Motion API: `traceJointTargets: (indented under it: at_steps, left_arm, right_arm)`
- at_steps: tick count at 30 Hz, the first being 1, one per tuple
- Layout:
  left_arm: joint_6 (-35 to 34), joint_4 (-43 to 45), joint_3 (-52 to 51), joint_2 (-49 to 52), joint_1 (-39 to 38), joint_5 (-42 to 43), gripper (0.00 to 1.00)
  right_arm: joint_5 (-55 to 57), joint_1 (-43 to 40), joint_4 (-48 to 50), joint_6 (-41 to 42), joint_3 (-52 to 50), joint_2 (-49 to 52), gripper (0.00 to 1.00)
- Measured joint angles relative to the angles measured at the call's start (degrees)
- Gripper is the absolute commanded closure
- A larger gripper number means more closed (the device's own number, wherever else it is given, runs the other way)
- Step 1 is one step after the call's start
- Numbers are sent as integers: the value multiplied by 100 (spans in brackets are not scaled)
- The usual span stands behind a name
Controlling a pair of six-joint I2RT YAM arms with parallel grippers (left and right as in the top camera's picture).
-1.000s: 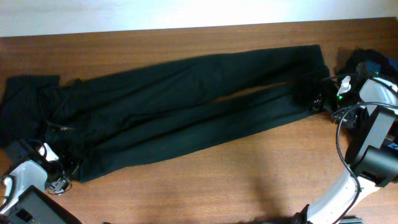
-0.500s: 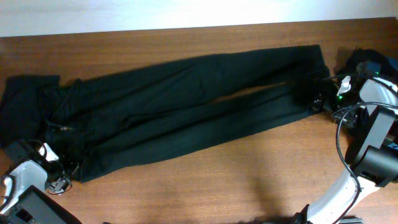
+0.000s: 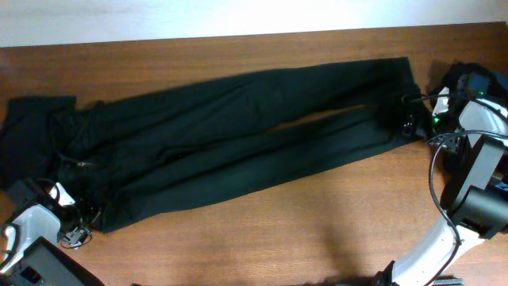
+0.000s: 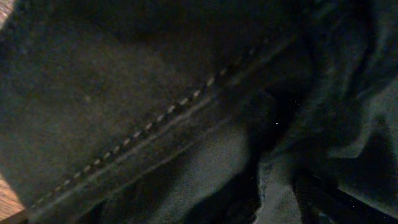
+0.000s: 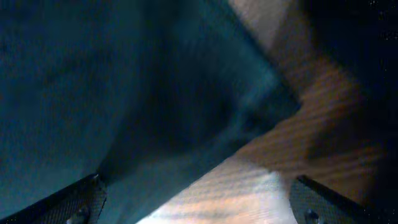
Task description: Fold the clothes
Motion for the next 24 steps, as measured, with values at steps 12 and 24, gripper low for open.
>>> traceJointTargets:
  at_steps: [12, 24]
  left_arm:
    - [0, 0, 0, 0, 0, 0, 1]
    - [0, 0, 0, 0, 0, 2, 1]
  right_arm:
    - [221, 0, 330, -157, 4, 0, 1]
    - [223, 0, 267, -175, 4, 0, 1]
